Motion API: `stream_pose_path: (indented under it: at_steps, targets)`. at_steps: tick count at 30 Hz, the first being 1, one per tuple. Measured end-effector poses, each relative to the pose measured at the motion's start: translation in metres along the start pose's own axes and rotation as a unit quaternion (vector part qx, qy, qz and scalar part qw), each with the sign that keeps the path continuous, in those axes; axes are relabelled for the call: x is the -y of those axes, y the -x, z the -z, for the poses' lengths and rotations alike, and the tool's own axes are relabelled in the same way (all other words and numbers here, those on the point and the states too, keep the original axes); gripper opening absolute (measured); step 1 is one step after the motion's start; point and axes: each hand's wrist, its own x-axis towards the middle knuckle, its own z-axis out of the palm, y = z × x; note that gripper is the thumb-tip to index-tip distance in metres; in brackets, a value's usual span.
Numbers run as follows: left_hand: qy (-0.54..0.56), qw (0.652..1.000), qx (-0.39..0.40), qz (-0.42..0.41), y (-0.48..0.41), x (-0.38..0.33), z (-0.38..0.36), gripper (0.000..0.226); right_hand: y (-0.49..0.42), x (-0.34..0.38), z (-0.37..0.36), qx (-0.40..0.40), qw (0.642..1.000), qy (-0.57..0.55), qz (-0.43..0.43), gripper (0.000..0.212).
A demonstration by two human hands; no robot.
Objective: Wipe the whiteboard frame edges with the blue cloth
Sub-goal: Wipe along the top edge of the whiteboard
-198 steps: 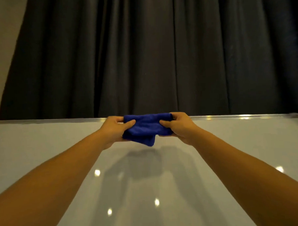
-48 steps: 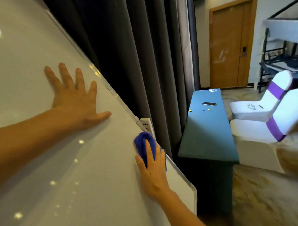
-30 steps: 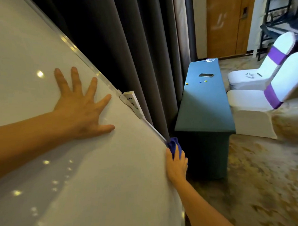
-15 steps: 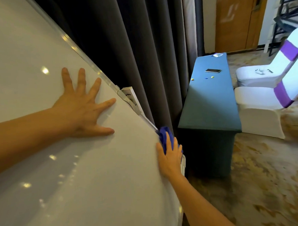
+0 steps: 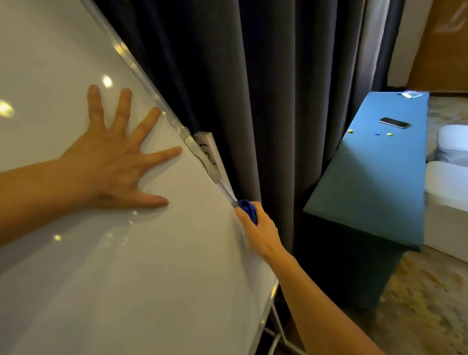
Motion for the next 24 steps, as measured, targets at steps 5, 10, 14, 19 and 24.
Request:
stream_pose_path:
  at_steps: [5,10,14,19,24]
  targets:
    - [0.026,1.000,0.001,0.012,0.013,-0.016,0.038,0.102,0.012,-0.008,0.033,0.066,0.998,-0.023,0.003,0.051]
    - [0.001,1.000,-0.012,0.006,0.027,-0.032,0.077,0.101,0.037,-0.004,0.065,0.101,0.994,-0.041,0.003,0.055]
    - [0.009,1.000,-0.001,-0.003,0.026,-0.040,0.086,0.102,0.043,-0.004,0.078,0.110,0.993,-0.030,-0.022,0.061]
    - [0.019,0.997,0.074,0.032,0.011,-0.043,0.089,0.102,0.046,0.002,0.090,0.167,0.985,0.016,-0.037,0.072]
    - [0.071,0.978,0.145,0.130,0.024,-0.090,0.120,0.091,0.071,-0.003,0.106,0.121,0.991,0.060,0.026,0.076]
